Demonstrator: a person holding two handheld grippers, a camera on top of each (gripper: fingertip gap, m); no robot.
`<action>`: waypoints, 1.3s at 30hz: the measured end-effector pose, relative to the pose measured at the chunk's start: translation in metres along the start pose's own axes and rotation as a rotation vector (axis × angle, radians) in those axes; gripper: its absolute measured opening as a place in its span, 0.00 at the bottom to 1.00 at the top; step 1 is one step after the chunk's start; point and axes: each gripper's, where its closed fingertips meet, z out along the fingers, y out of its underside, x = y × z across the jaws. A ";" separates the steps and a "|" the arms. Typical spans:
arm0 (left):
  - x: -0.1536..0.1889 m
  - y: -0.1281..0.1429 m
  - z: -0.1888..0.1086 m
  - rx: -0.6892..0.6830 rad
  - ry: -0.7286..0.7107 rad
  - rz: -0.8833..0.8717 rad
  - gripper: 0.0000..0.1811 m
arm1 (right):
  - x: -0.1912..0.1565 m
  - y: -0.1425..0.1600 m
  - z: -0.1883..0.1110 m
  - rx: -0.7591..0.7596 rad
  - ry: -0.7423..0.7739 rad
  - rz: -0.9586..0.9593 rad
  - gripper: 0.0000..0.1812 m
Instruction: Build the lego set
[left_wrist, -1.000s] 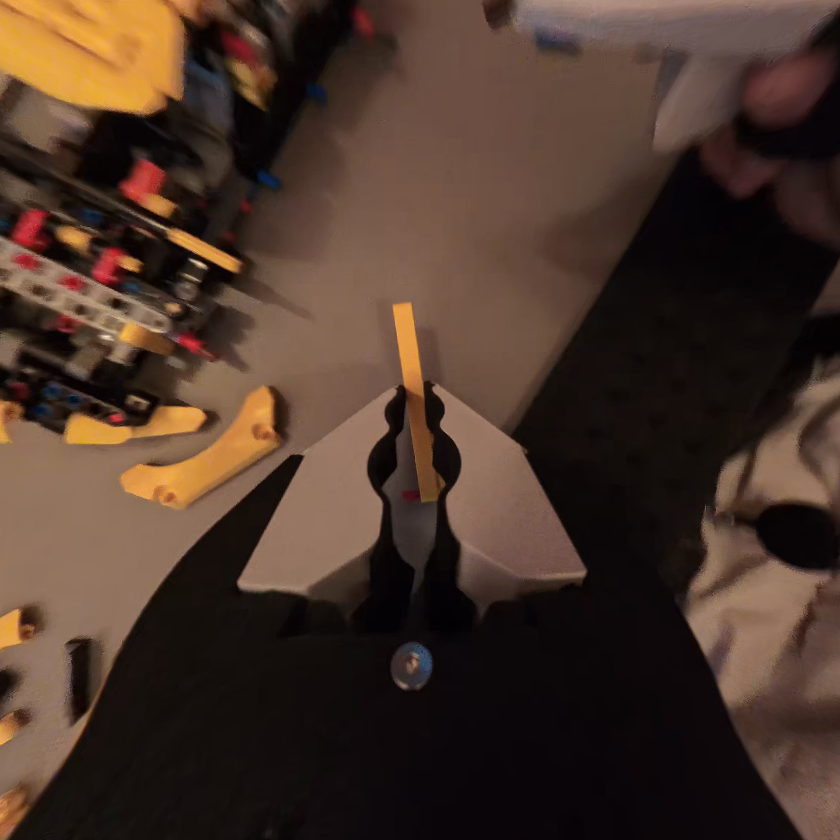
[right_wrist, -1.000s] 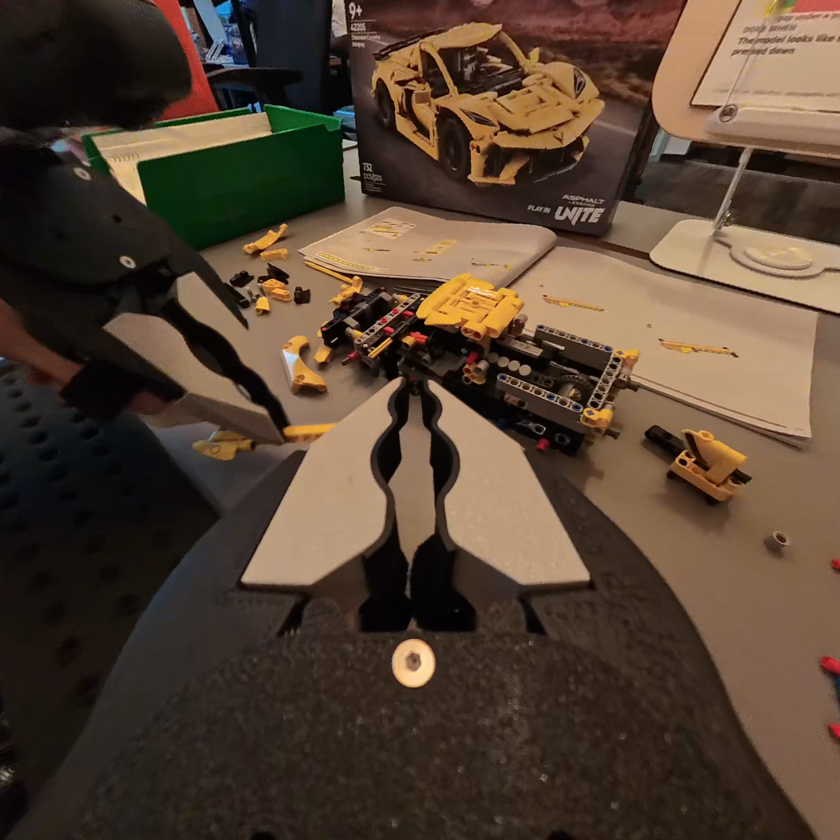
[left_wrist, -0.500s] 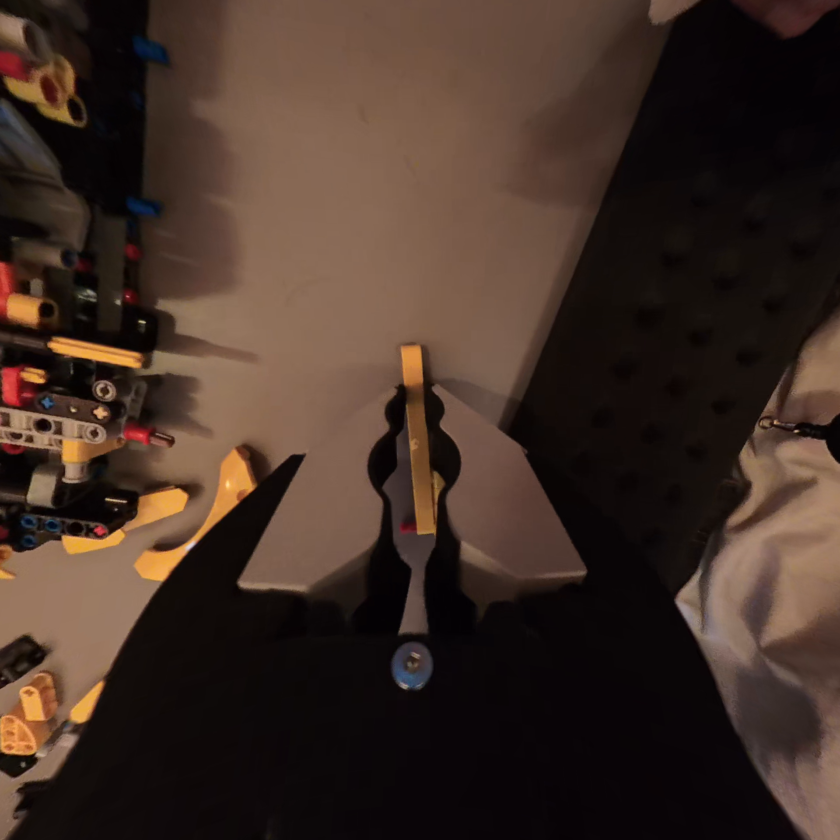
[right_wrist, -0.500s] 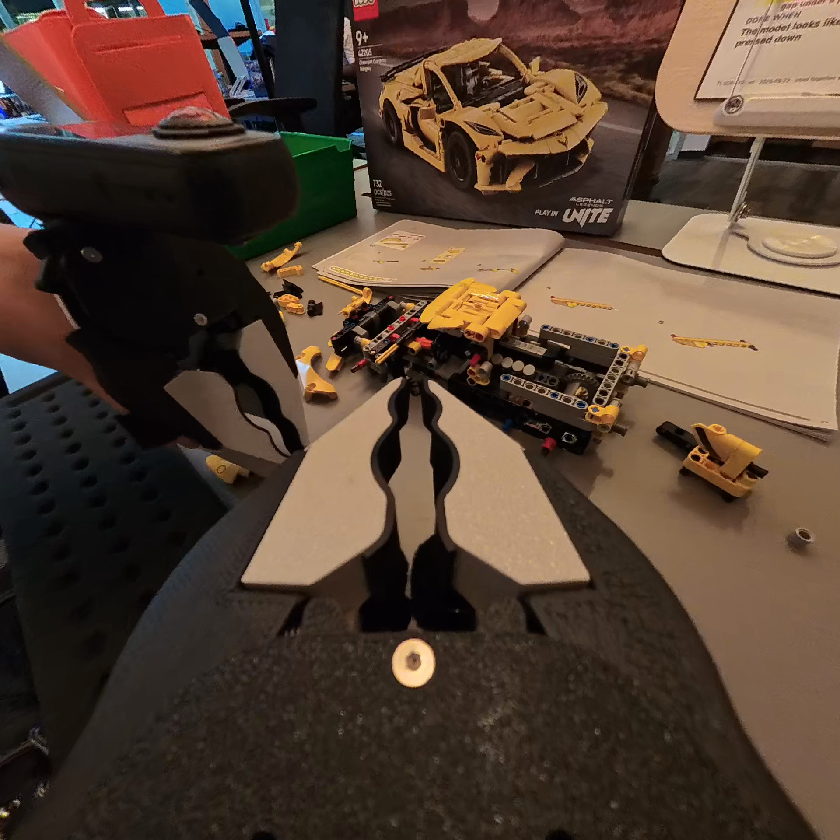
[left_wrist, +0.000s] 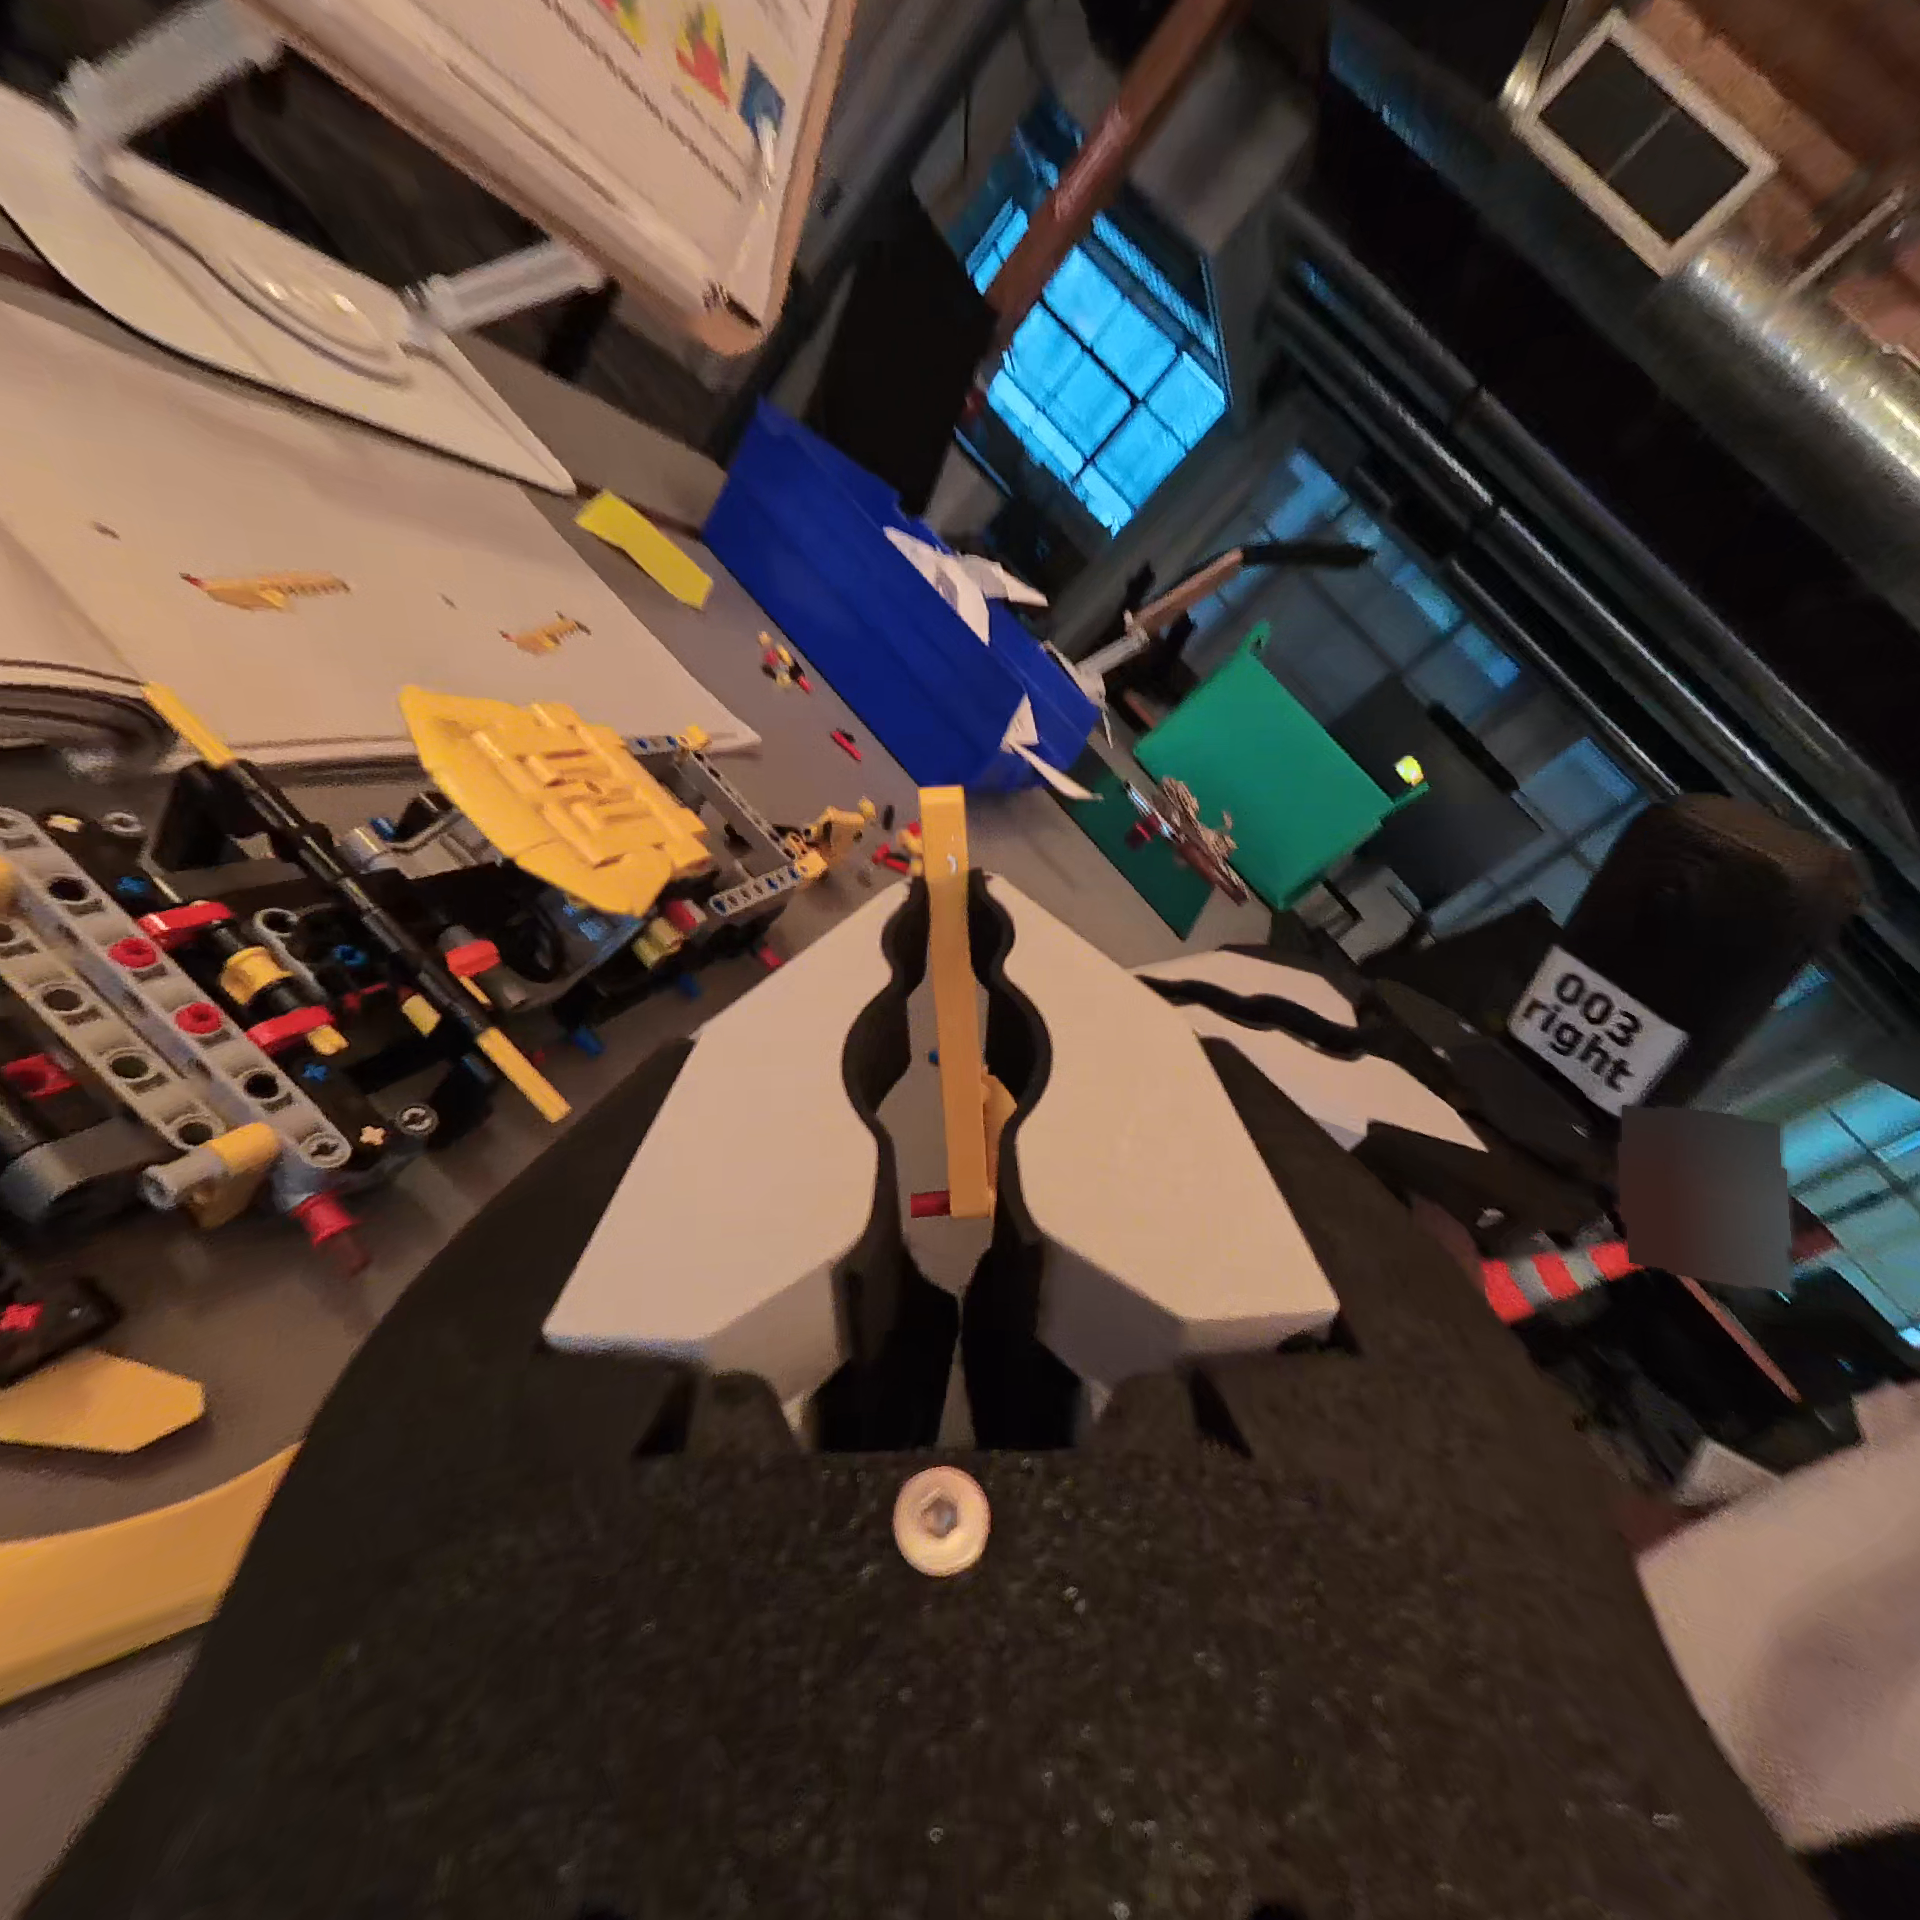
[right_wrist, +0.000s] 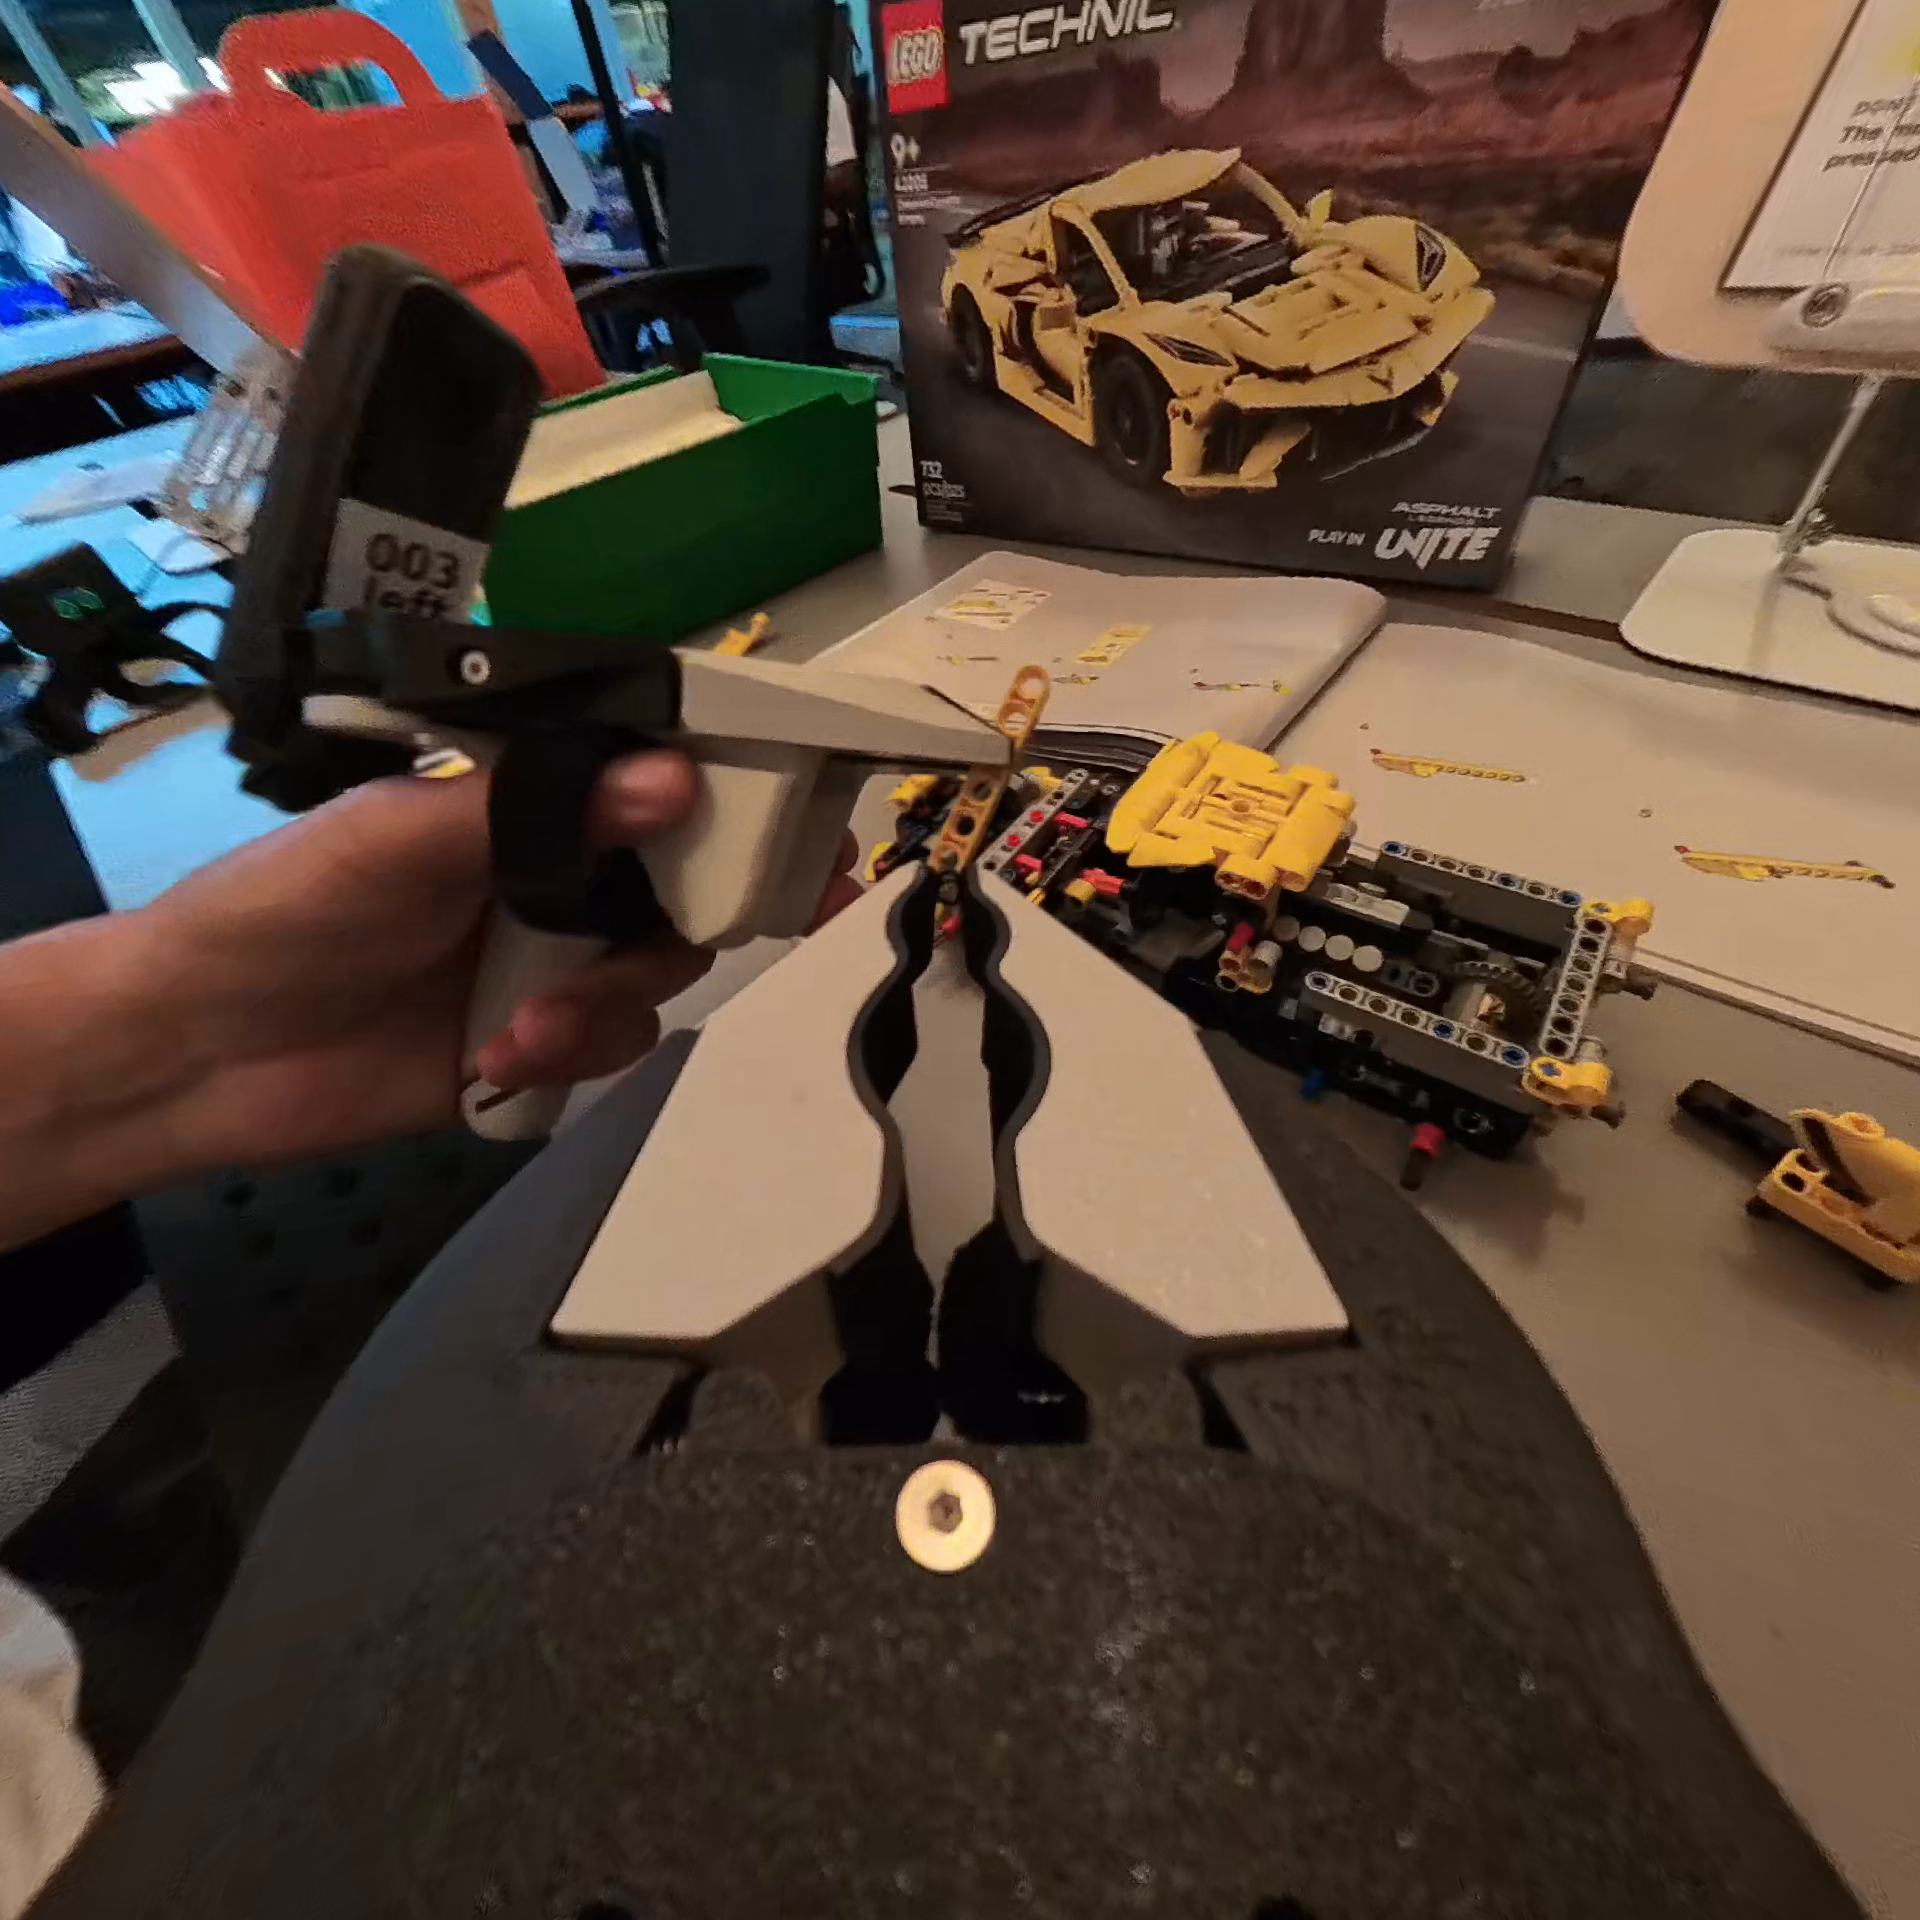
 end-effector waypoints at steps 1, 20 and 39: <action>0.000 -0.001 -0.001 0.033 -0.013 0.008 0.04 | -0.001 0.002 0.002 -0.024 0.019 -0.022 0.02; -0.001 0.004 0.000 0.127 -0.087 -0.008 0.04 | 0.005 0.017 0.006 -0.129 0.168 -0.119 0.02; -0.004 0.013 -0.009 0.106 -0.098 -0.098 0.04 | -0.003 0.026 0.012 -0.111 0.166 -0.150 0.02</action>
